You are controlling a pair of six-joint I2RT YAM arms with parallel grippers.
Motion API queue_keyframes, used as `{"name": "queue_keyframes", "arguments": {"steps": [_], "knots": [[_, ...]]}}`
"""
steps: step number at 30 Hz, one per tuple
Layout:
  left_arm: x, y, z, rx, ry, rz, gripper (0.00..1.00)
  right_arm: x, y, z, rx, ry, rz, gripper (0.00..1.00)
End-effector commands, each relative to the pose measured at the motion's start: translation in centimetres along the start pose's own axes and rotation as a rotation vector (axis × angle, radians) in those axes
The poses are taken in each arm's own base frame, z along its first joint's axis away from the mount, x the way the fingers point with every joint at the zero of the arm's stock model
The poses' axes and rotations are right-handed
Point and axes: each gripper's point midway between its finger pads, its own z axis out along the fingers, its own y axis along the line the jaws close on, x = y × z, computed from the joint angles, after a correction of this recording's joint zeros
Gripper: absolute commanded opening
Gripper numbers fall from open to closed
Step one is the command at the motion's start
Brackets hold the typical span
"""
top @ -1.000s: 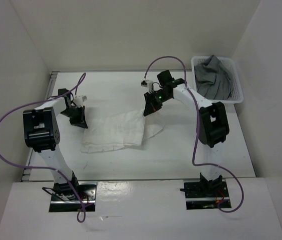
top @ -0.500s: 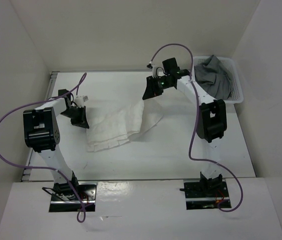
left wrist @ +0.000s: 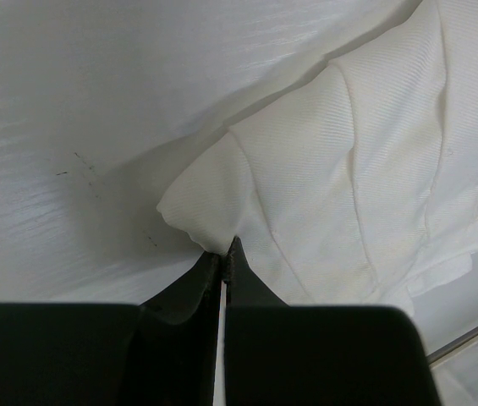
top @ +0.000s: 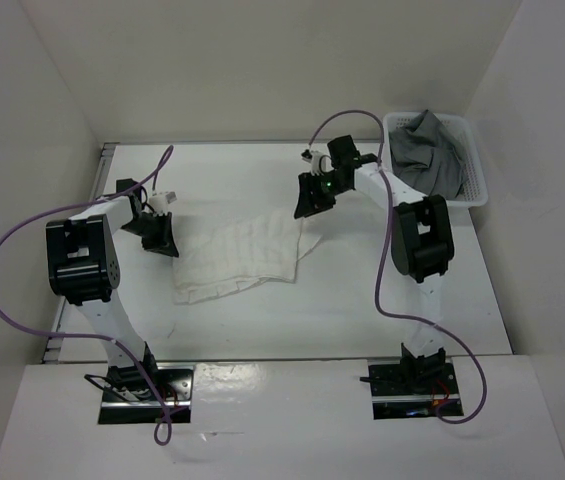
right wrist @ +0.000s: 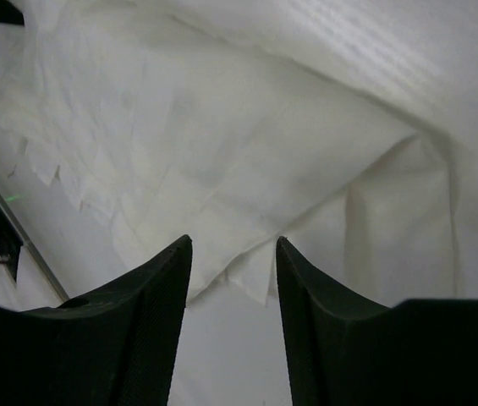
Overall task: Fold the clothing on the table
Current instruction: Fold the skirt
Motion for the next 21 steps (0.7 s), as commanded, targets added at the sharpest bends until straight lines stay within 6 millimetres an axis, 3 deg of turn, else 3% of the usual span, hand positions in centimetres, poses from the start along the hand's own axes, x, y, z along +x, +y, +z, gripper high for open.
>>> {"name": "queue_keyframes", "arguments": {"steps": [1,4,8,14,21], "knots": [[1.2,0.3,0.1,-0.015,0.031,0.021,0.0,0.1,3.1,-3.6,-0.038,-0.043,-0.088,0.48],[1.4,0.4,0.3,-0.013,0.039,0.017,0.0,2.3,3.6,-3.8,-0.066,-0.002,-0.08,0.47],[1.0,0.2,0.2,-0.006,0.029,0.021,0.0,5.8,4.2,-2.6,-0.116,0.05,-0.056,0.47],[1.0,0.2,0.2,-0.006,0.029,0.021,0.0,8.4,5.6,-0.1,-0.184,0.106,-0.062,0.47],[0.8,0.1,-0.1,-0.008,0.021,0.025,0.25,8.9,6.1,2.4,-0.26,0.155,-0.057,0.47]]}}
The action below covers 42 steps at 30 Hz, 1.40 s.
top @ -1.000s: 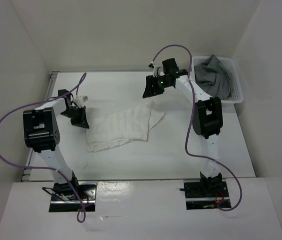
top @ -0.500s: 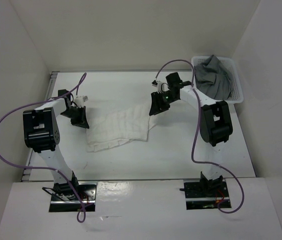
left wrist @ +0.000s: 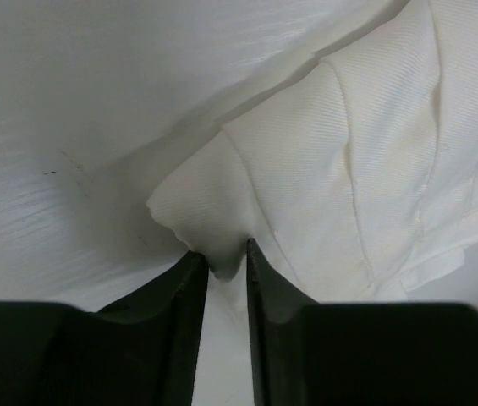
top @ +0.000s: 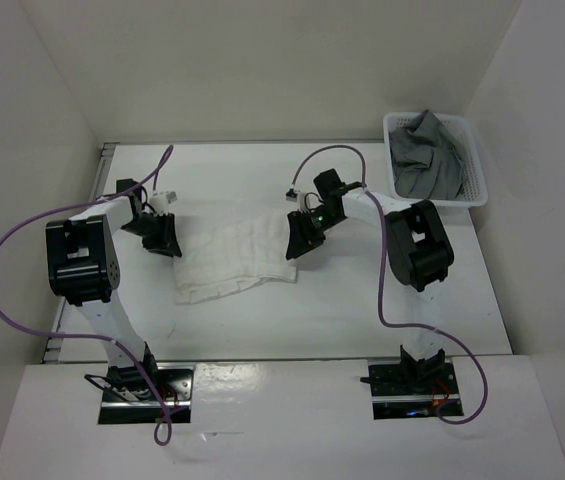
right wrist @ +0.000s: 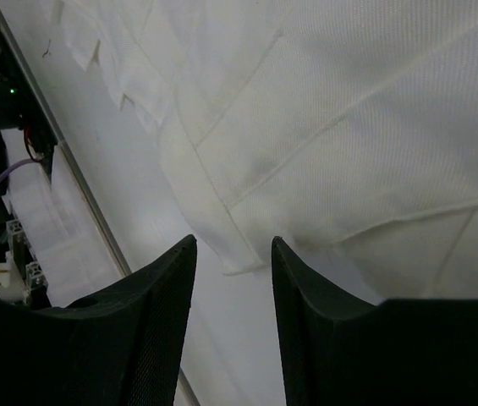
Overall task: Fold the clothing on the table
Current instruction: Fold the skirt
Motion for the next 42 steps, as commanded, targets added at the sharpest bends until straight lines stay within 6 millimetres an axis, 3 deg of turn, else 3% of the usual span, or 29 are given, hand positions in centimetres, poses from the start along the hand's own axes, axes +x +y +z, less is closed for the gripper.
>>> {"name": "queue_keyframes", "arguments": {"steps": [1,9,19,24,42], "knots": [[0.8,0.2,0.0,-0.01,0.022,0.023,0.34,-1.6,0.6,0.8,-0.064,-0.026,-0.058,0.46],[1.2,0.3,0.1,-0.017,0.032,0.019,0.54,-1.6,0.5,0.4,-0.04,-0.026,-0.088,0.46],[1.2,0.3,0.1,-0.017,0.032,0.019,0.54,-1.9,0.8,-1.4,-0.011,-0.056,-0.096,0.46],[1.2,0.3,0.1,-0.017,0.032,0.019,0.54,-1.9,-0.2,-2.4,0.011,-0.071,-0.067,0.46],[1.4,0.3,0.0,-0.015,0.04,0.015,0.54,-0.8,-0.8,-1.5,-0.012,-0.052,-0.053,0.46]]}}
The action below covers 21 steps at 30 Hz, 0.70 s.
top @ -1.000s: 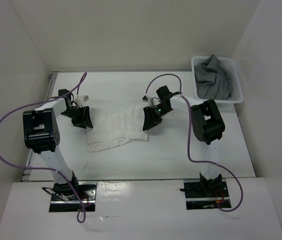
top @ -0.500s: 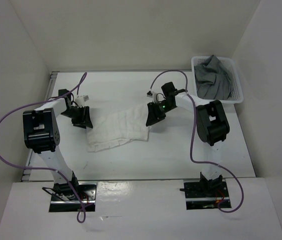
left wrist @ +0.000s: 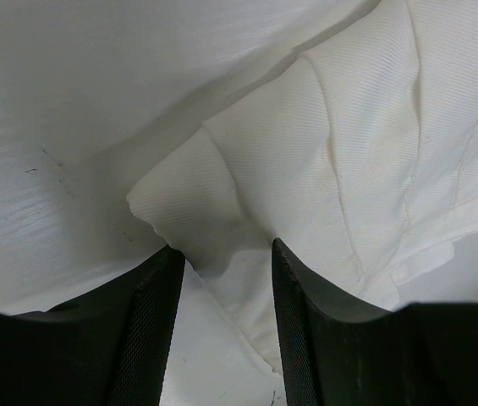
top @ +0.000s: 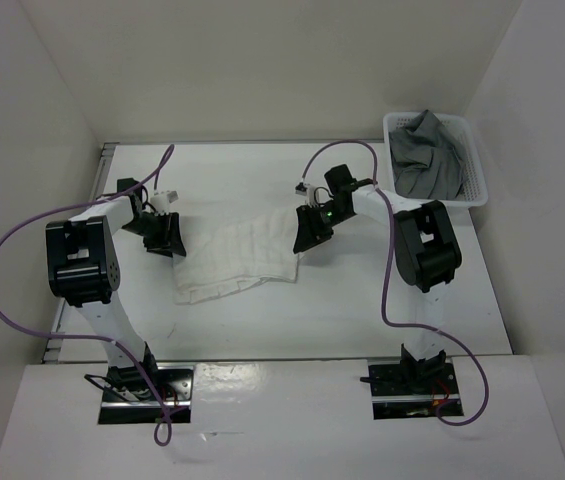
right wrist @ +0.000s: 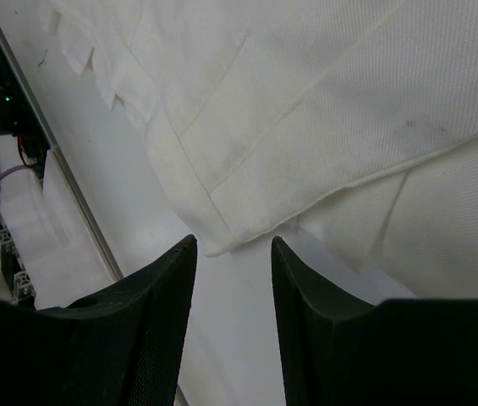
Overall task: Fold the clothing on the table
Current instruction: Fold the skirt
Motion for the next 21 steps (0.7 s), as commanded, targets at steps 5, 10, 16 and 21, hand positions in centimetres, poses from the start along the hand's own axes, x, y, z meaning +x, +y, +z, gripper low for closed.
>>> {"name": "queue_keyframes", "arguments": {"steps": [5,10,16,21], "knots": [[1.6,1.1,0.6,-0.037,0.049,0.012,0.54,-0.1,0.2,0.3,-0.033,-0.007,-0.025,0.46],[1.4,1.2,0.7,-0.037,0.049,0.012,0.54,0.2,-0.3,0.8,-0.034,0.002,-0.016,0.46],[1.6,1.3,0.9,-0.035,0.057,0.008,0.54,1.1,-1.2,1.7,-0.037,0.028,0.014,0.46],[1.6,1.3,0.9,-0.035,0.057,0.008,0.54,1.0,-1.7,2.2,-0.037,0.034,0.021,0.46]]}}
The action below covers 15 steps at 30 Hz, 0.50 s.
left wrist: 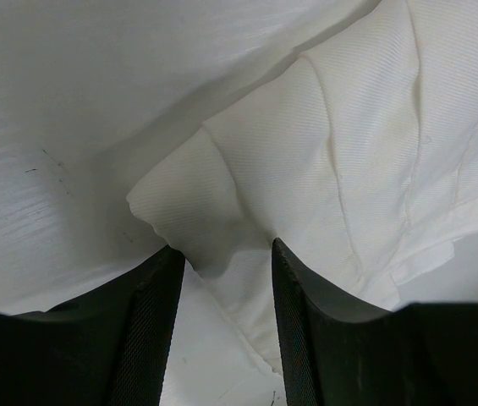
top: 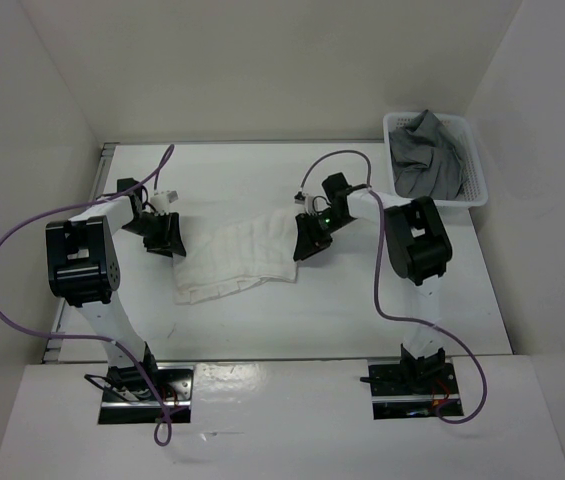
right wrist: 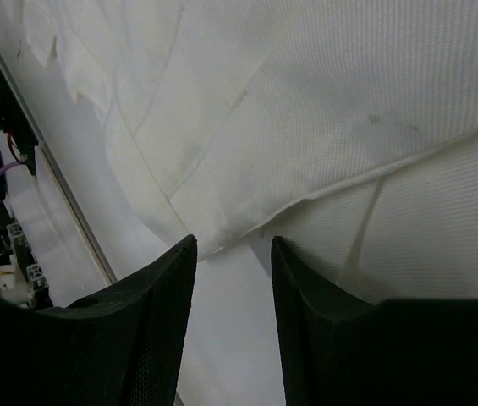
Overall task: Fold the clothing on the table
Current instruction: Fold the skirt
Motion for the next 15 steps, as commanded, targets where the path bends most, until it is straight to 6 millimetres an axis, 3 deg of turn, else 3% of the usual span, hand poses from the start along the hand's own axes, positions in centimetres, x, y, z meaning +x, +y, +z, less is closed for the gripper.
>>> {"name": "queue_keyframes", "arguments": {"steps": [1,6,15], "knots": [[1.6,1.3,0.9,-0.035,0.057,0.008,0.54,-0.7,-0.1,0.4,-0.021,-0.016,-0.037,0.46],[1.7,1.4,1.1,-0.033,0.065,0.004,0.54,-1.1,-0.5,0.9,-0.032,-0.014,-0.034,0.45],[1.7,1.4,1.1,-0.033,0.065,0.004,0.54,-1.9,0.8,2.1,-0.054,-0.007,-0.081,0.38]]}}
